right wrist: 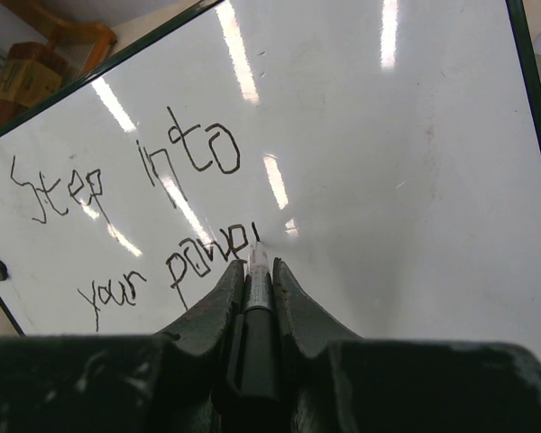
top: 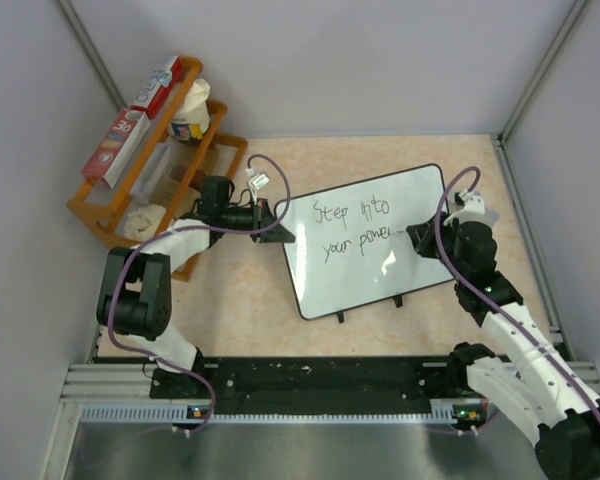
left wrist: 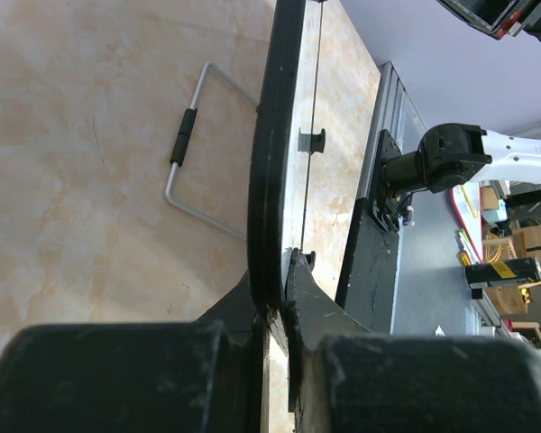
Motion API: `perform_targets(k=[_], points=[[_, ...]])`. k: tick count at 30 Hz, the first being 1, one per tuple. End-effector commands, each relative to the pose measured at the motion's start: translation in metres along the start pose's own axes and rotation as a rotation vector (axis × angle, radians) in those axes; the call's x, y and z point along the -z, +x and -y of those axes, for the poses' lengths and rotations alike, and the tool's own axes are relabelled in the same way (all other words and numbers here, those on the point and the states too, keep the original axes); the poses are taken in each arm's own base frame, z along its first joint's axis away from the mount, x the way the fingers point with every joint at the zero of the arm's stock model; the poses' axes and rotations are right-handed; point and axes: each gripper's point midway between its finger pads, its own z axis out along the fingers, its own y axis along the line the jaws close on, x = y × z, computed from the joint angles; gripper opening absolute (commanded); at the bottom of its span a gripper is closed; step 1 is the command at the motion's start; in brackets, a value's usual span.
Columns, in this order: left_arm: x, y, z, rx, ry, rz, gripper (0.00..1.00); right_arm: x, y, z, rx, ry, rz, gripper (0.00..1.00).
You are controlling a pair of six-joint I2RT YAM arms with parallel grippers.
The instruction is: Write a sentence on the whiteboard
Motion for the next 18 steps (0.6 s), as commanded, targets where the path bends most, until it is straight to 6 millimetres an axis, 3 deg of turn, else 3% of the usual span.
perform_targets(k=[1,18], points=[[-0.013,0.027,-0.040,-0.159,-0.141,-0.065,0.00,-0.002,-0.028,-0.003,0.000,0.013,0.078,0.00],[-0.013,0.027,-0.040,-0.161,-0.139,-0.065,0.00,-0.001,-0.037,-0.001,-0.001,0.035,0.101,0.00]])
